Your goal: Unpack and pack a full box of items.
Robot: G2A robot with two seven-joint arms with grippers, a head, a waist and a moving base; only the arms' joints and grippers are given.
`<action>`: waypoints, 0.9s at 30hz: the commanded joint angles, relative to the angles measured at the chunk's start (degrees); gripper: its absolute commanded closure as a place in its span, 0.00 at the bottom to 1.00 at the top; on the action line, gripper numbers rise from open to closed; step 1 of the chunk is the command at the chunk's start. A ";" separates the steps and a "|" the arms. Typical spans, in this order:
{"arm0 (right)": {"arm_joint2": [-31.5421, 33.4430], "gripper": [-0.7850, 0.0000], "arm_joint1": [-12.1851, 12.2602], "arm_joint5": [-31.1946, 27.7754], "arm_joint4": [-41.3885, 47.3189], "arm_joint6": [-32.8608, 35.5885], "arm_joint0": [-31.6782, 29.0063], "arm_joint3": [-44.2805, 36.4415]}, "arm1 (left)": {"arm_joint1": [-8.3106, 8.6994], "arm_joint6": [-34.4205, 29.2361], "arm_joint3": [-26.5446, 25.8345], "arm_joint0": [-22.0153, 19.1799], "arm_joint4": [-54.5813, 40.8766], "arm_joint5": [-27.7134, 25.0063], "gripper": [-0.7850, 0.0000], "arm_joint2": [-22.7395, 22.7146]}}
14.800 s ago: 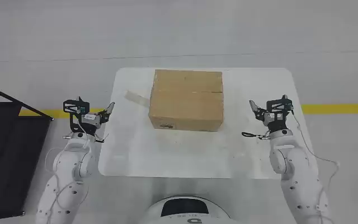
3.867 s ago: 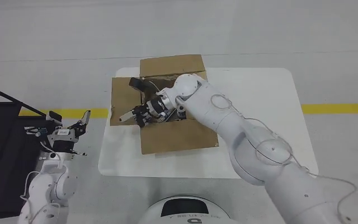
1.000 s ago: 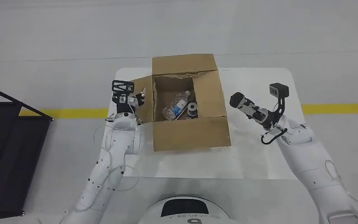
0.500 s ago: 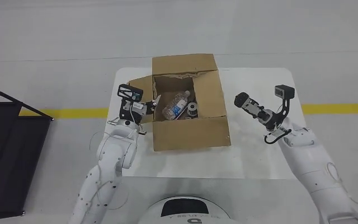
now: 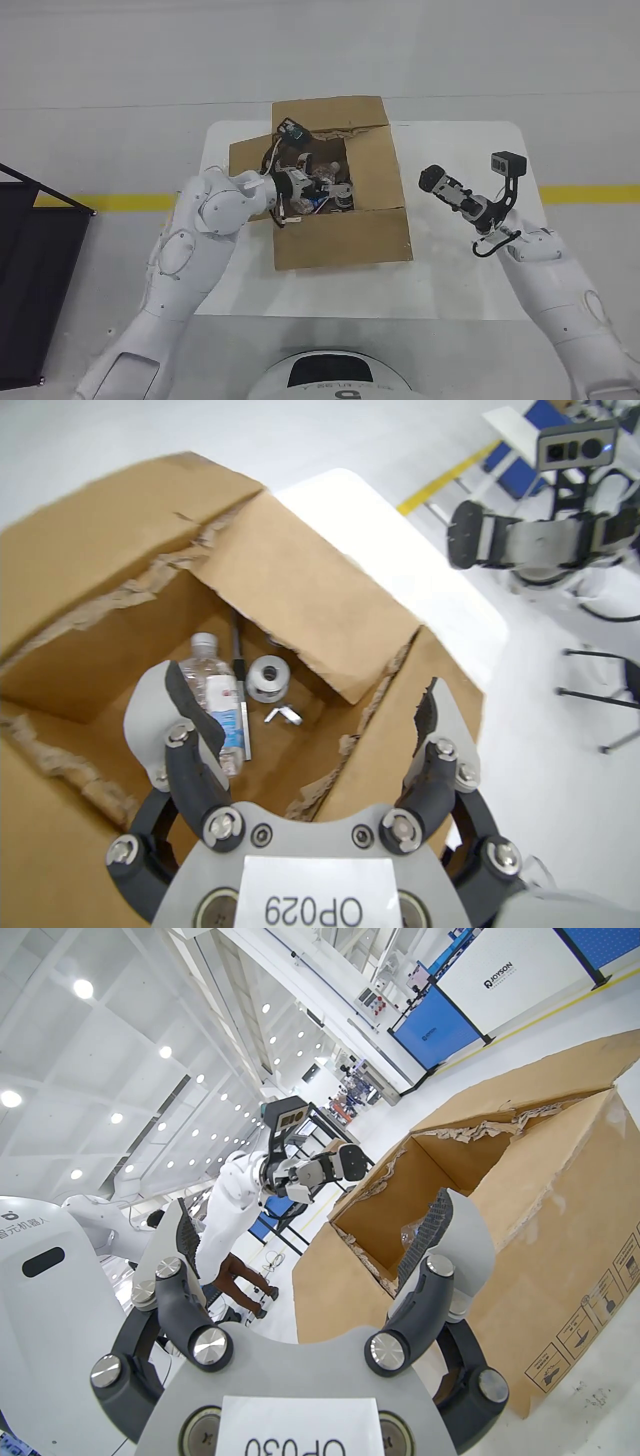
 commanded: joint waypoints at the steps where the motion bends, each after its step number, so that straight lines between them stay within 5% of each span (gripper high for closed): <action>1: 0.00 0.00 0.00 0.00 0.00 0.00 0.00 0.00 | -0.10 -0.53 2.75 -2.72 -1.76 2.68 0.00 0.07; 10: 0.00 0.00 0.00 0.00 0.00 0.00 0.00 0.00 | -0.52 0.57 4.96 -2.75 -1.57 1.90 0.00 3.64; 18: 0.00 0.00 0.00 0.00 0.00 0.00 0.00 0.00 | -4.05 2.30 28.28 -12.09 -23.32 0.57 0.00 9.67; 27: 0.00 0.00 0.00 0.00 0.00 0.00 0.00 0.00 | -8.21 12.13 42.75 -16.73 -31.08 -1.78 0.00 15.77</action>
